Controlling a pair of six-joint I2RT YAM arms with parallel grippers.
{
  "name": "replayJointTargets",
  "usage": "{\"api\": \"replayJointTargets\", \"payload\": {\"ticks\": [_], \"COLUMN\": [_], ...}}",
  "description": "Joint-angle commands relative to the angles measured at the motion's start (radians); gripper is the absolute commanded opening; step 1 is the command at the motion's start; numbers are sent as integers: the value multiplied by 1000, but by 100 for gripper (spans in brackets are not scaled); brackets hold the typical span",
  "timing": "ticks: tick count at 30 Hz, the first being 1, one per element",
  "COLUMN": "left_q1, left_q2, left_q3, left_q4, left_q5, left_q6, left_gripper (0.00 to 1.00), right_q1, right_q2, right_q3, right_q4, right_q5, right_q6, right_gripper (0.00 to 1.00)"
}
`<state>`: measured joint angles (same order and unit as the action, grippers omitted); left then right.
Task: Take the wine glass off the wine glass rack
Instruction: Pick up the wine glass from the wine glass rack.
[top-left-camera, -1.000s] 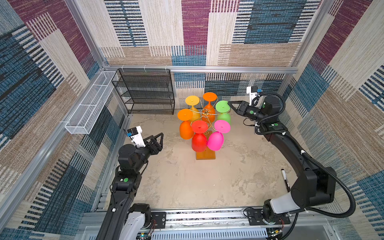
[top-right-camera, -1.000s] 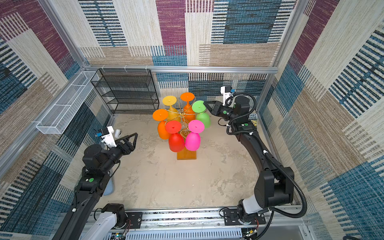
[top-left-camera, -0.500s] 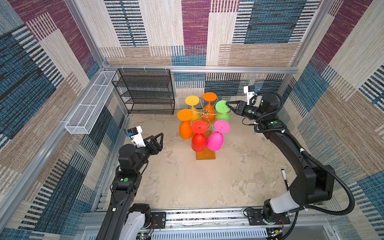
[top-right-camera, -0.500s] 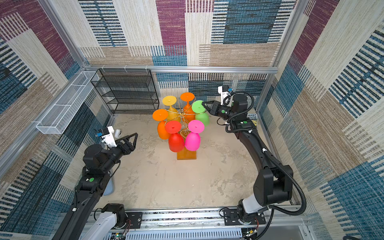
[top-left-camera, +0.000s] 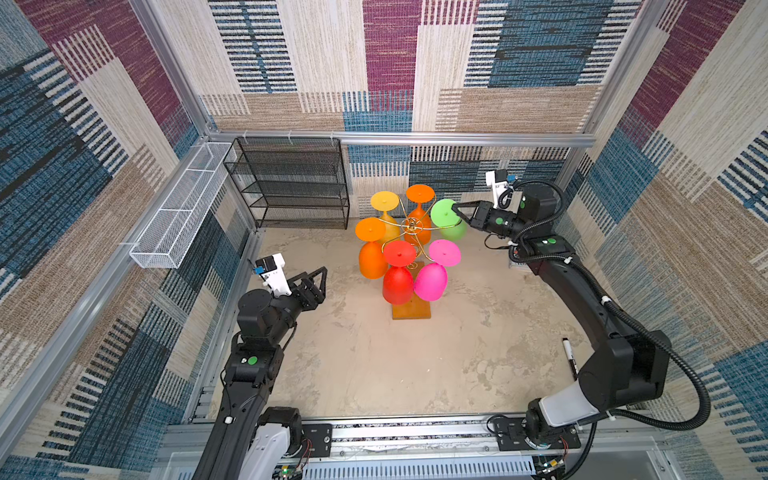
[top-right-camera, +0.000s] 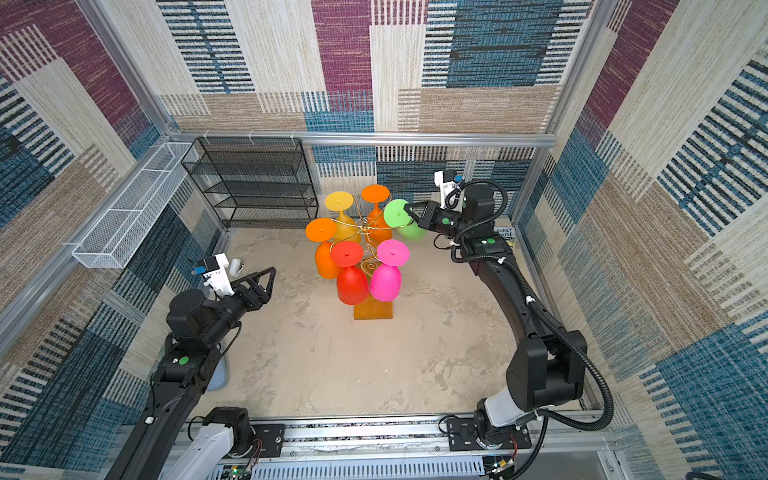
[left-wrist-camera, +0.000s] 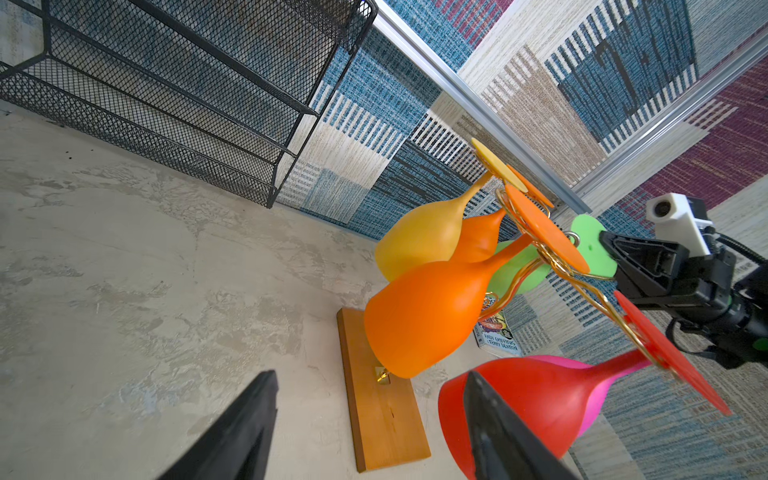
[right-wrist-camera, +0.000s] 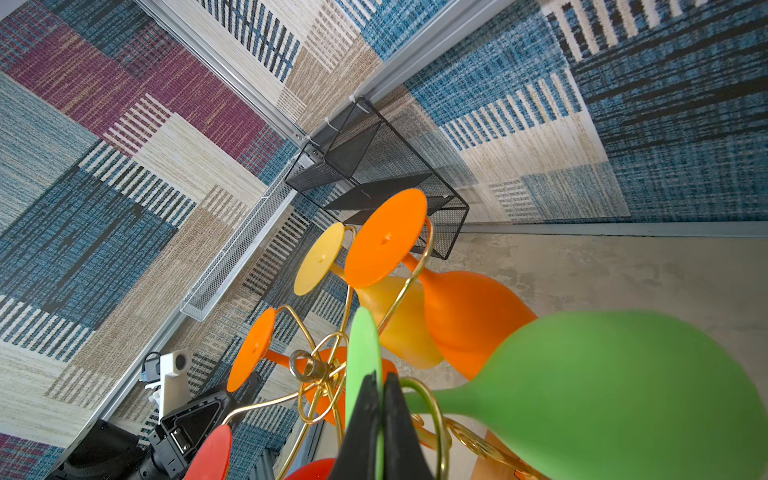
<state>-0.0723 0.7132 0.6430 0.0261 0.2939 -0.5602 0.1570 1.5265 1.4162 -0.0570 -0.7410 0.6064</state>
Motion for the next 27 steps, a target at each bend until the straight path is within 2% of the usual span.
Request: {"api": "replayJointTargets", "payload": {"ticks": [1,14,27], "left_q1": [-1,0,0], "left_q2": [-1,-9,-6], "left_q3": [-5,-9,-11], "left_q4": [27,26,28], "left_q5": [4,2,5], "left_q6": [20,22,20], "left_gripper": [73,73,73], "right_q1": [1,-10,-70], "right_q2": [-2,4,-16], "right_q3": [16,28,-56], "right_q4": [-35,36,188], "right_q5": [29,-22,-150], "right_q6": [24,173,338], "right_gripper": [0,0,0]}}
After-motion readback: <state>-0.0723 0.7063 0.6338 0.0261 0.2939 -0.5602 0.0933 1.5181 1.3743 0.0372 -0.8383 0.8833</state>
